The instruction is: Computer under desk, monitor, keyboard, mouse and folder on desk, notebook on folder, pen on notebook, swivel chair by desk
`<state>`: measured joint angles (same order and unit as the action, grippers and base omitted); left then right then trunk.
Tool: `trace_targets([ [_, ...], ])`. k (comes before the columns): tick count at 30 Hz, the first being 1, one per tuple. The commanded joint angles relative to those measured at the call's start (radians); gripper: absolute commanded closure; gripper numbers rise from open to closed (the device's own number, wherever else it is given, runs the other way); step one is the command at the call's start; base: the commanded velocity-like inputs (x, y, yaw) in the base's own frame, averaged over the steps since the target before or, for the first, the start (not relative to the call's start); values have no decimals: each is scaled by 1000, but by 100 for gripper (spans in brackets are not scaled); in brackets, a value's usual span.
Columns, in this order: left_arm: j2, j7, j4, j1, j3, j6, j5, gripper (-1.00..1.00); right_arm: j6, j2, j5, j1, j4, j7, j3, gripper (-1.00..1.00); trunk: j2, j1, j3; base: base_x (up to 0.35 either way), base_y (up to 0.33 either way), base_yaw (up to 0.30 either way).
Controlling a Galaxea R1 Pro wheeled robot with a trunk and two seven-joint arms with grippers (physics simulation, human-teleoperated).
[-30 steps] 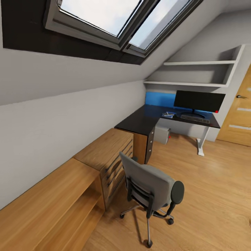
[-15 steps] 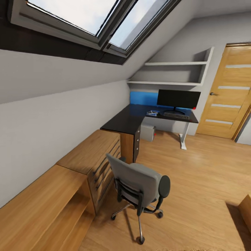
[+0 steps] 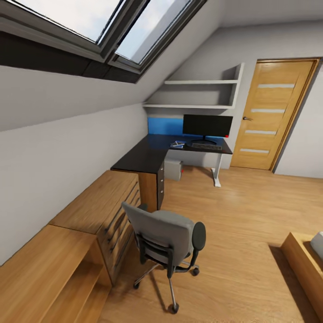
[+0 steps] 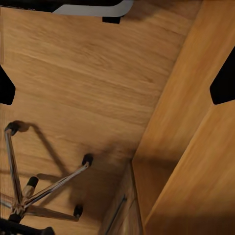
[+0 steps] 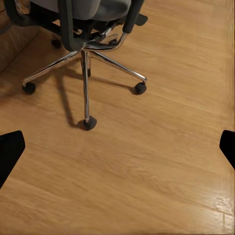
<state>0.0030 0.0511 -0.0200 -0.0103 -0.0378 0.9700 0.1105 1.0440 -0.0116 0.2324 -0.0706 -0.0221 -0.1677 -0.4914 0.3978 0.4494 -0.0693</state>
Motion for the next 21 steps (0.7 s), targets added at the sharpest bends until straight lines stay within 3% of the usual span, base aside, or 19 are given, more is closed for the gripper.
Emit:
trace_targets([
  [1,0,3,0,0,-5,3,5,-100,3,-1,4,-1,-2,-6,-9,-100,2,1,-2,2,5,-300],
  [16,0,3,0,0,-5,-1,5,-100,3,-1,4,-1,-2,-6,-9,-100,2,1,-2,0,5,-300],
  [21,0,3,0,0,-5,-3,5,-100,3,-1,4,-1,-2,-6,-9,-100,2,1,-2,0,198,-300],
])
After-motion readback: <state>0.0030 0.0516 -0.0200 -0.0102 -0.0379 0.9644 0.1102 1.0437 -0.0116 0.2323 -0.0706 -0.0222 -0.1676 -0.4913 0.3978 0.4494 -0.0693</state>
